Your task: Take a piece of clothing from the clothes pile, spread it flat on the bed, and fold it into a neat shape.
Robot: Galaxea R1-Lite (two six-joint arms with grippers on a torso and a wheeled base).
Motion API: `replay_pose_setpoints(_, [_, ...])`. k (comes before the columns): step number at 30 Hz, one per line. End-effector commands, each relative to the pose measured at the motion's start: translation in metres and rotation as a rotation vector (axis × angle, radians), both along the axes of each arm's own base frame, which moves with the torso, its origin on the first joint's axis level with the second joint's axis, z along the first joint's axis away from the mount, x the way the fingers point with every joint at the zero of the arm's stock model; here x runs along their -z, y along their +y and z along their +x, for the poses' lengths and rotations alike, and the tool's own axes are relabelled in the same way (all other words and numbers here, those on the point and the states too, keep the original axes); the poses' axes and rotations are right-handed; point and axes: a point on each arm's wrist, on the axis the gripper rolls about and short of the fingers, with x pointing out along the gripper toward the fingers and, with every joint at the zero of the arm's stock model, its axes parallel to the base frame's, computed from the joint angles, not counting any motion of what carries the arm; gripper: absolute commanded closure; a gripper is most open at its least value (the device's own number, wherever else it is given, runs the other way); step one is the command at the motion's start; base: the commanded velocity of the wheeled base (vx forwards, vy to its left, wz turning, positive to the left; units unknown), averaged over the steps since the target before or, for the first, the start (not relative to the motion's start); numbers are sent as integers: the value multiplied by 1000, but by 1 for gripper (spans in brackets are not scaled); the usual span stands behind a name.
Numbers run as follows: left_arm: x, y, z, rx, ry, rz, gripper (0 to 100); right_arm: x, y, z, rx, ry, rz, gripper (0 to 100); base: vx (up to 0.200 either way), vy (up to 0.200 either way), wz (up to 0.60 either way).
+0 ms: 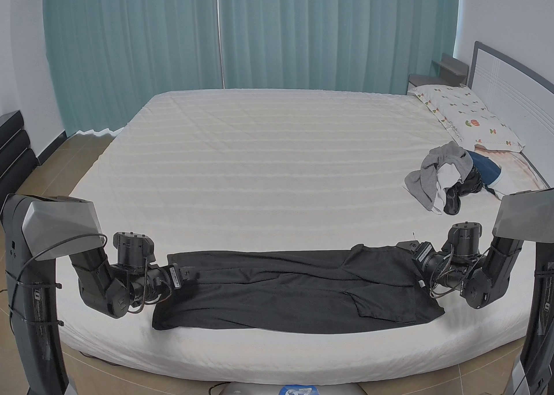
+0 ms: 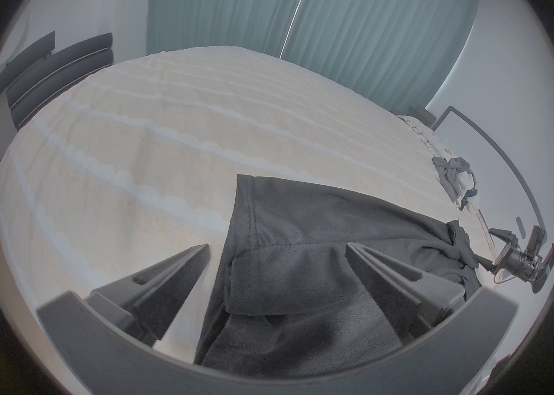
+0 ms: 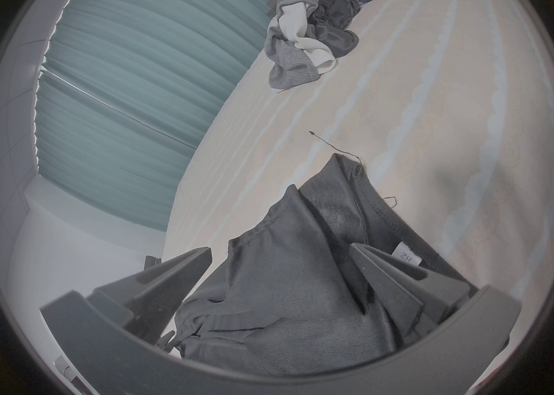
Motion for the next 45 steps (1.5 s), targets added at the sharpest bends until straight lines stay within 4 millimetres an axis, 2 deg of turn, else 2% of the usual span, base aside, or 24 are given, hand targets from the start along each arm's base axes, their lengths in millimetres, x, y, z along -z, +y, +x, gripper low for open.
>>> replay_pose_setpoints(1, [6,0,-1,-2,17,6,0,1,0,-1,0,-1,0,0,0,0,0])
replay_pose_setpoints(20, [13,-2,-4,41,43,-39,0,5,1,0,-2,3,-1,0,0,0,0])
replay_pose_setpoints(21, [12,-2,-3,41,42,-39,100,5,0,0,0,3,-1,0,0,0,0])
replay_pose_setpoints(34, [7,1,-5,33,20,-39,100,3,-1,0,2,1,0,0,0,0,0])
replay_pose_setpoints(45, [0,14,-6,-5,6,-44,100,-3,-5,1,17,-20,6,0,0,0,0])
